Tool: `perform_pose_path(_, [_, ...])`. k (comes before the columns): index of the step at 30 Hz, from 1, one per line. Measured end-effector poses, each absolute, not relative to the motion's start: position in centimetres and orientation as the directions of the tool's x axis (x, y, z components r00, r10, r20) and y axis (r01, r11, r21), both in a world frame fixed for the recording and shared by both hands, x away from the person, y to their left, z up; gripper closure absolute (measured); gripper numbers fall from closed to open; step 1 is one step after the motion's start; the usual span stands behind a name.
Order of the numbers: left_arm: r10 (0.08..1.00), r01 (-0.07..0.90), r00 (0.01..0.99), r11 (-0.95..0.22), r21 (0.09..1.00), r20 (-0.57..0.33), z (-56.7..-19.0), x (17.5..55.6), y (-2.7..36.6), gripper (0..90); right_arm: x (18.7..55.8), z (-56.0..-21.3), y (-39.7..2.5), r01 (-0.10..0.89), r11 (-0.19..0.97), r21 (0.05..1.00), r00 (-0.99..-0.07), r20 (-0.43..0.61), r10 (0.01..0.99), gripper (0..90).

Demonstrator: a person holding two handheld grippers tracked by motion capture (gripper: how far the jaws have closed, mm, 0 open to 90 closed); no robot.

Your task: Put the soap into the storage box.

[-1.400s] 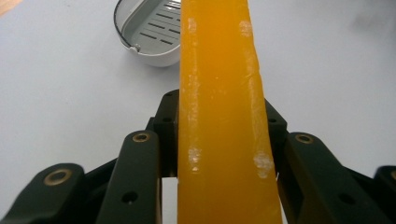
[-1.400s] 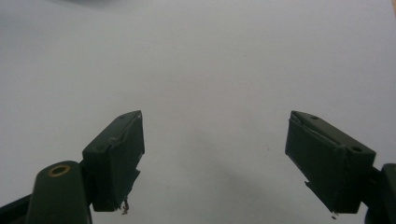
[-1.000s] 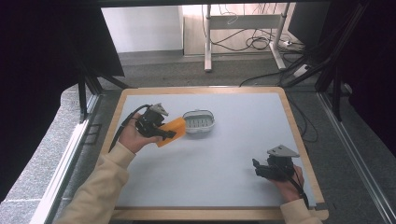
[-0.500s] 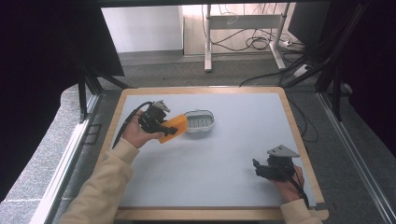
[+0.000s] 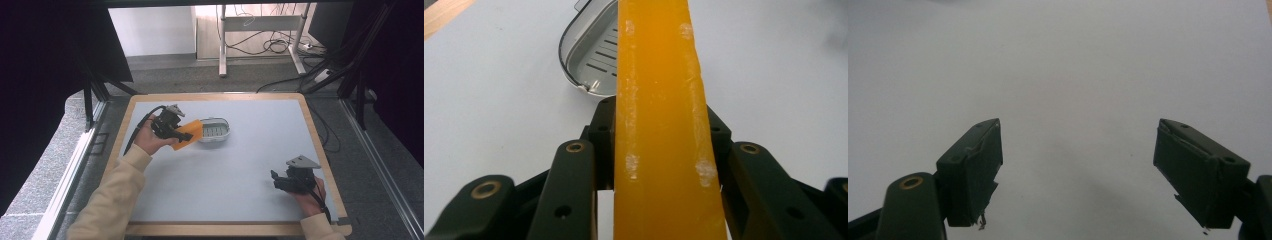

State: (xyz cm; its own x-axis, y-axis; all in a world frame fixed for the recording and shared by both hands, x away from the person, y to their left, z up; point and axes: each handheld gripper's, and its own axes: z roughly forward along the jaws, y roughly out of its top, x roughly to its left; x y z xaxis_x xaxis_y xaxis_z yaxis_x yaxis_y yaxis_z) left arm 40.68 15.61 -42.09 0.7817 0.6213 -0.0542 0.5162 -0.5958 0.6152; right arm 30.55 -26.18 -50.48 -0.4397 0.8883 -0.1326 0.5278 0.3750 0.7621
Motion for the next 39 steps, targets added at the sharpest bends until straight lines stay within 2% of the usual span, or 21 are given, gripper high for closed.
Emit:
perform_pose_path(20, [0.619, 0.514, 0.783, -0.585, 0.627, -0.064, -41.6, 42.5, 14.9, 62.0, 30.6, -50.6, -26.2, 0.531, 0.375, 0.760, -0.440, -0.131, 0.888, 19.9])
perform_pose_path(39, [0.590, 0.482, 0.806, -0.607, 0.632, -0.048, -40.3, 44.6, 12.3, 62.0, 30.6, -50.5, -26.3, 0.528, 0.373, 0.763, -0.440, -0.130, 0.888, 20.0])
